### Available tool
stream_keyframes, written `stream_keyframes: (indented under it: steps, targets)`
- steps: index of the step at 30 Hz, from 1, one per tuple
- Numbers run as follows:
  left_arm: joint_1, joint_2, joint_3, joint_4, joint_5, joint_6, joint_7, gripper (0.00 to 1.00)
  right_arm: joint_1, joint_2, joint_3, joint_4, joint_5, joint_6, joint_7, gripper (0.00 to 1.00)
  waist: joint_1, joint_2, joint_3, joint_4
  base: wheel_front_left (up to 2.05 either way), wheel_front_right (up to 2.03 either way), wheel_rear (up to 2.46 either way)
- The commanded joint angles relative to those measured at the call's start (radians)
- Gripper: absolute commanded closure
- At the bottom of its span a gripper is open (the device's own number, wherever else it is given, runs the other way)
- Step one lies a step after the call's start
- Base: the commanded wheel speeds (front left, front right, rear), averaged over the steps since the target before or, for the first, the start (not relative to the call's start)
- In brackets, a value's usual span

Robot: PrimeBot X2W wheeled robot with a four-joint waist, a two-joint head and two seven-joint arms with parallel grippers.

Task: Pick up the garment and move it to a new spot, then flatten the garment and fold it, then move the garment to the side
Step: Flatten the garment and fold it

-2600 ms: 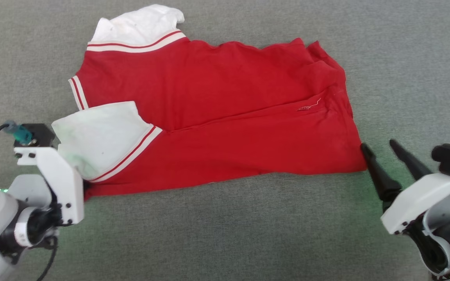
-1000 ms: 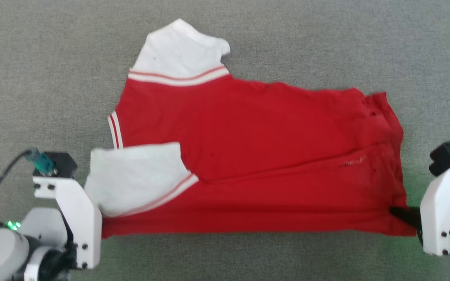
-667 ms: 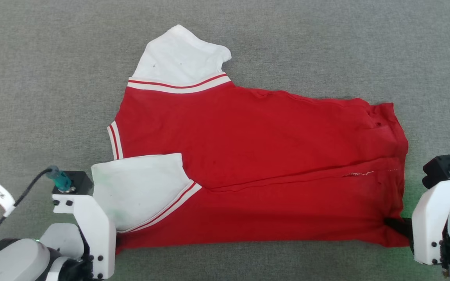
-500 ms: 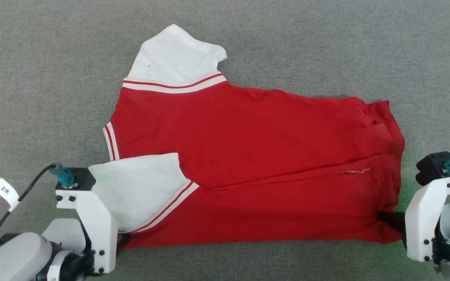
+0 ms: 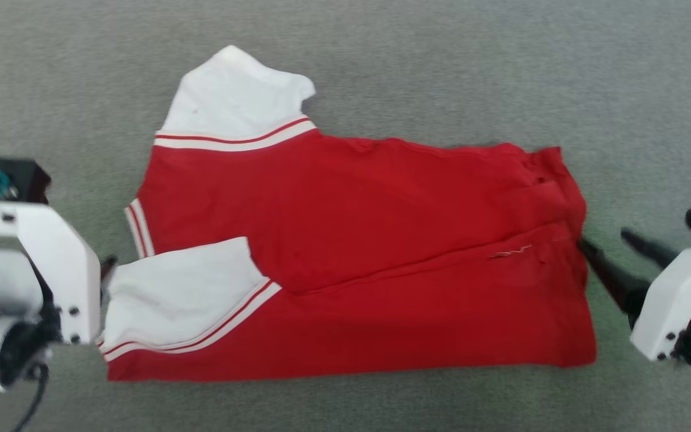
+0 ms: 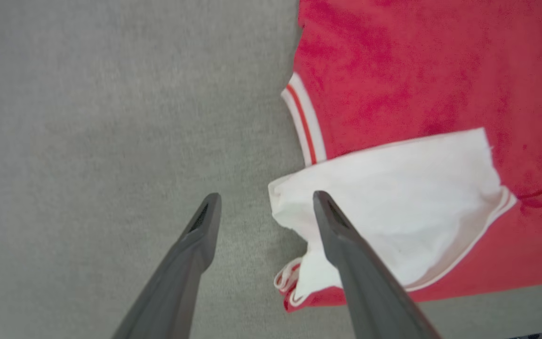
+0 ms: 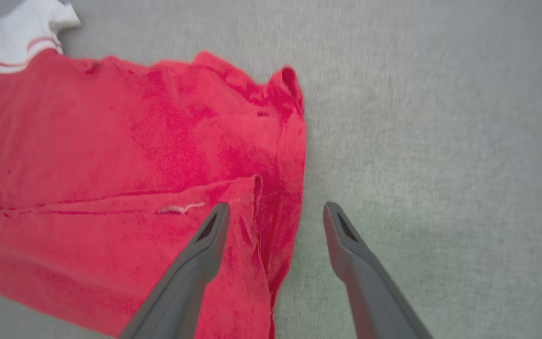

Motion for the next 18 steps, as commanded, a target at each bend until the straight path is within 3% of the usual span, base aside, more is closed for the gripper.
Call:
stream_keyframes:
  steps: [1,10,15,16,18]
  targets:
    - [-0.033,0.001,0.014,-0.005,0.010,-0.012,0.000,0.00,-0.020,0.016,-0.004,-0.020,-0.016,0.000,-0.055,0.00,0.0000,0.0000,0.002,-0.027,0.00,0.00,0.00]
    - [-0.208,-0.032,0.043,0.123,0.046,-0.166,-0.009,0.00,-0.081,0.083,0.049,-0.042,-0.105,0.000,-0.416,0.00,0.0000,0.0000,0.020,-0.165,0.00,0.00,0.00]
    - [-0.319,-0.075,0.041,0.269,0.069,-0.265,-0.016,0.00,-0.112,0.135,0.083,-0.009,-0.168,0.000,-0.619,0.00,0.0000,0.0000,0.039,-0.245,0.00,0.00,0.00]
    - [-0.359,-0.096,0.035,0.339,0.080,-0.304,-0.018,0.00,-0.118,0.154,0.093,0.011,-0.187,0.000,-0.680,0.00,0.0000,0.0000,0.047,-0.273,0.00,0.00,0.00]
    - [-0.398,-0.116,0.026,0.413,0.092,-0.344,-0.016,0.00,-0.118,0.172,0.100,0.037,-0.193,0.000,-0.722,0.00,0.0000,0.0000,0.055,-0.293,0.00,0.00,0.00]
